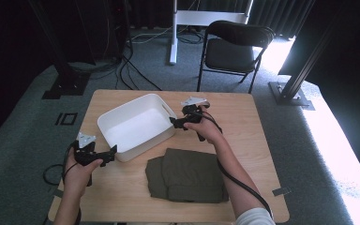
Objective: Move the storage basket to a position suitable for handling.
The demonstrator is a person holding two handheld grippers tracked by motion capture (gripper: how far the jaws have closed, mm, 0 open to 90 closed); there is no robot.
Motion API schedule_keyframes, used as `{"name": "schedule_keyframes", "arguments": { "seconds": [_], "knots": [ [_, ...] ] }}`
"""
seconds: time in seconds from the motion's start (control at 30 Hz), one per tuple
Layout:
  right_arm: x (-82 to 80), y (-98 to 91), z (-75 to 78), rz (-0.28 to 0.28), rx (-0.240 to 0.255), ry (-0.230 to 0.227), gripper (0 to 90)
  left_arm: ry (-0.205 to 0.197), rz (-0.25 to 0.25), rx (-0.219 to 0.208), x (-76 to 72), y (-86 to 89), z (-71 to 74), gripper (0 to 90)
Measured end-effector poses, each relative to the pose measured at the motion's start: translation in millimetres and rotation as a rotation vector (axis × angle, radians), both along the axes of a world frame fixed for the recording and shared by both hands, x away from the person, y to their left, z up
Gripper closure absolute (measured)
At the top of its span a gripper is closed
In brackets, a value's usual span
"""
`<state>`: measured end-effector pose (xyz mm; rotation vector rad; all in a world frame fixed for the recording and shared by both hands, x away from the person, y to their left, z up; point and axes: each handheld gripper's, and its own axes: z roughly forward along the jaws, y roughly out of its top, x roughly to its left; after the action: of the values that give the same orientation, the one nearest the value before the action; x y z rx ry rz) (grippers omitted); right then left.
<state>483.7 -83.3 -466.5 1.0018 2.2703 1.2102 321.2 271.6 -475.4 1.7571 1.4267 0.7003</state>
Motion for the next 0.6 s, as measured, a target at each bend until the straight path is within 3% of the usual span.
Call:
{"name": "schedule_keyframes", "arguments": {
  "seconds": [0.23,0.37,0.4,0.47,0.6],
  "knots": [
    [8.5,7.5,-5.8,-0.016,-0.031,-0.011,17.1,0.003,0.007,-0.002,7.4,-3.9,-1.8,1.2],
    [9.6,12.2,-8.5,-0.012,-0.046,-0.008,25.1,-0.004,0.024,-0.002,10.3,-6.6,-3.9,5.5],
    [9.8,13.8,-9.2,-0.003,-0.050,-0.001,33.7,-0.012,0.034,-0.007,12.3,-6.9,-4.7,6.5],
    [9.8,14.4,-9.5,0.001,-0.053,0.000,36.2,-0.015,0.042,-0.012,14.1,-6.6,-5.7,7.5],
    [8.7,18.0,-12.0,0.024,-0.092,-0.008,42.9,-0.022,0.049,0.001,18.2,-7.7,-10.8,18.5]
  ]
}}
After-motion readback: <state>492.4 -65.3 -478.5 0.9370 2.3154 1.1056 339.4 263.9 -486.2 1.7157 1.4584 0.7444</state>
